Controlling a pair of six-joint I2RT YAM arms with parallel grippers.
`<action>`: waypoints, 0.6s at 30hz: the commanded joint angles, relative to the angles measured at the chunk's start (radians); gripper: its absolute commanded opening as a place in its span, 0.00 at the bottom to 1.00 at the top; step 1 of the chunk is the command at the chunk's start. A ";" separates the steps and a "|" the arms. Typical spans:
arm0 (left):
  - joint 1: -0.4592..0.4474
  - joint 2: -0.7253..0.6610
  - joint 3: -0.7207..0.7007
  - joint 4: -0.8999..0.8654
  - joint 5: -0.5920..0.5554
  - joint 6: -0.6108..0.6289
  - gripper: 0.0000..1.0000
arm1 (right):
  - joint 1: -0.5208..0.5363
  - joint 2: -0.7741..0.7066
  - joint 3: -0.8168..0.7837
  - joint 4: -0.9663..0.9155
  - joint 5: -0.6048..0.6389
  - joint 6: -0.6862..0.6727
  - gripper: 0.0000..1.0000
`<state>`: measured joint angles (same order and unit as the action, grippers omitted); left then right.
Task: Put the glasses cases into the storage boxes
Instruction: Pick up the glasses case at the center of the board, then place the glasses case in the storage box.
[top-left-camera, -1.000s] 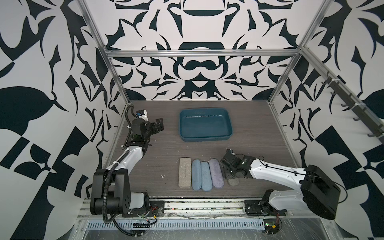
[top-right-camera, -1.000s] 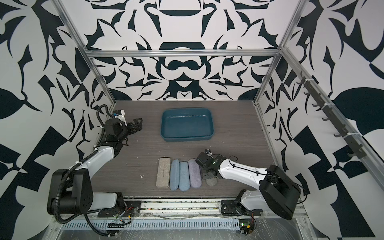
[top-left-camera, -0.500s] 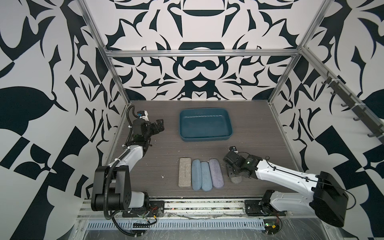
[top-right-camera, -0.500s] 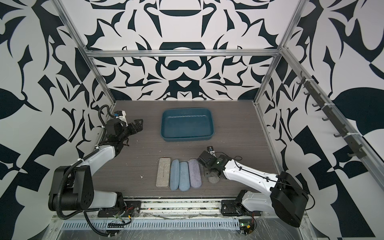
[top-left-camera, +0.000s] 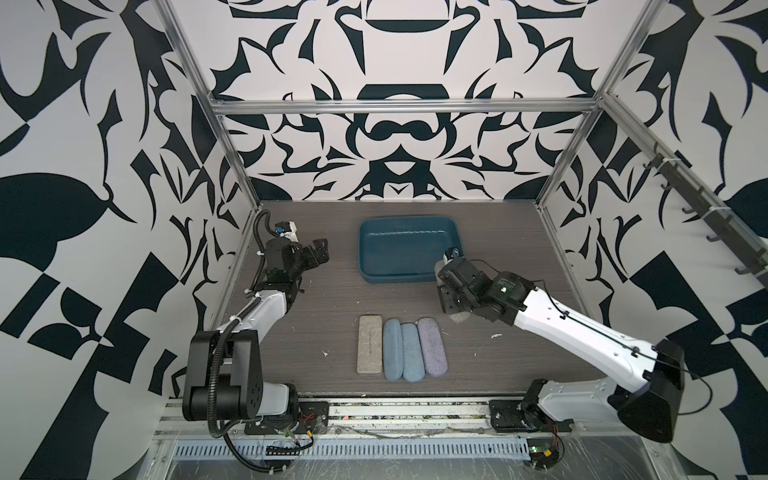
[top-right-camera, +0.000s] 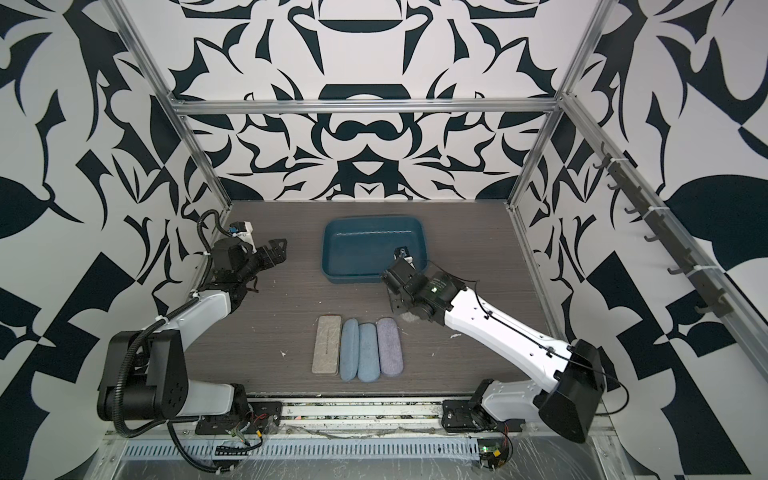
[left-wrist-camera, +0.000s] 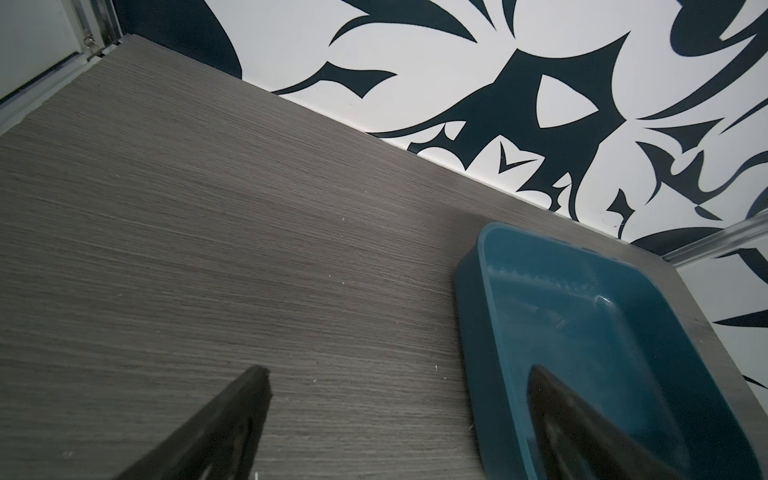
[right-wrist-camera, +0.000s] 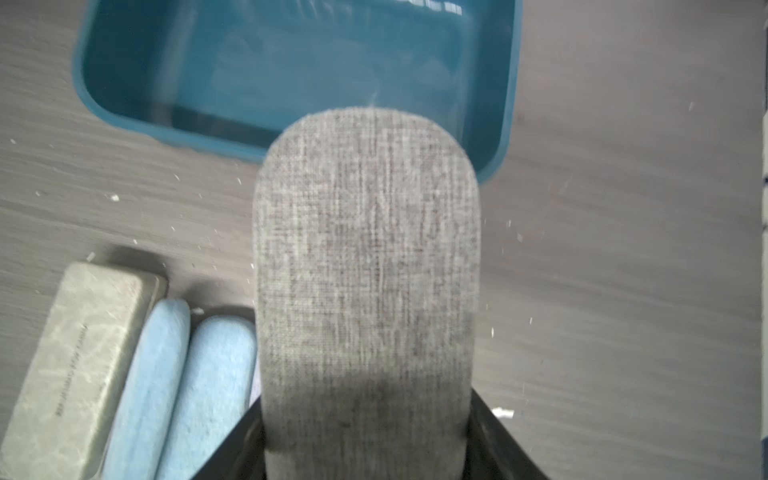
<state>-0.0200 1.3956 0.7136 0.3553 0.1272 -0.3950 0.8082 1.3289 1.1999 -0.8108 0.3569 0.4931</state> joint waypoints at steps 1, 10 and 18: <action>-0.003 0.009 -0.011 0.016 0.021 -0.016 0.99 | -0.078 0.063 0.102 0.063 -0.005 -0.101 0.43; -0.002 0.026 -0.018 0.035 0.057 -0.033 0.99 | -0.247 0.300 0.238 0.204 -0.122 -0.135 0.43; -0.003 0.049 -0.022 0.043 0.072 -0.033 0.99 | -0.338 0.516 0.379 0.239 -0.154 -0.166 0.43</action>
<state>-0.0200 1.4307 0.7120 0.3790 0.1776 -0.4160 0.4873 1.8256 1.5051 -0.6159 0.2131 0.3553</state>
